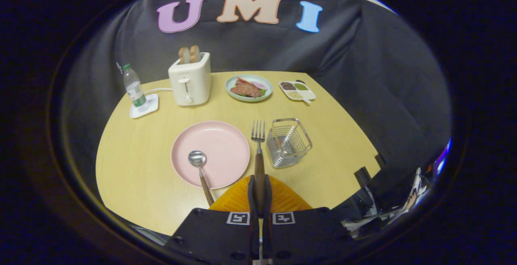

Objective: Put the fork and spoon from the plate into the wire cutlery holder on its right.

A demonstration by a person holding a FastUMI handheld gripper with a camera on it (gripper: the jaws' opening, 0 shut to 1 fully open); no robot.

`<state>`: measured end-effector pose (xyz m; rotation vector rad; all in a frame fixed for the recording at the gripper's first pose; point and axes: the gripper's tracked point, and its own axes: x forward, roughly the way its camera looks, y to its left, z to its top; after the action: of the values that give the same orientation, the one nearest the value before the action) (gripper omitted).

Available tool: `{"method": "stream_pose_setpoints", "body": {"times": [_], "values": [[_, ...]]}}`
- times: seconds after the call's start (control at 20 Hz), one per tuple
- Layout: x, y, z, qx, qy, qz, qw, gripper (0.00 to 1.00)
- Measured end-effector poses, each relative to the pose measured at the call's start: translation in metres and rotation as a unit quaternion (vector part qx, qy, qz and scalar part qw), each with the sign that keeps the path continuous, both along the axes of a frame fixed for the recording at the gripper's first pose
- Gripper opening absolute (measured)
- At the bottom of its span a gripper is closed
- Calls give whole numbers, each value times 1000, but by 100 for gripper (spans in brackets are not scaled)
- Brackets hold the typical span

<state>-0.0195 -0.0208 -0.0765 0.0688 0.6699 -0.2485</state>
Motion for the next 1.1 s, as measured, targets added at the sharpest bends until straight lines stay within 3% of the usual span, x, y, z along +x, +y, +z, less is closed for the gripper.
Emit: {"method": "stream_pose_setpoints", "body": {"times": [0.2, 0.4, 0.7, 0.85, 1.1], "values": [[7, -21, 22, 42, 33, -52, 997, 6], [16, -40, 11, 88, 101, -107, 985, 6], [39, -45, -24, 167, 193, -135, 957, 6], [54, -46, -35, 196, 206, -148, 947, 6], [70, -45, -53, 225, 243, -137, 934, 6]]}}
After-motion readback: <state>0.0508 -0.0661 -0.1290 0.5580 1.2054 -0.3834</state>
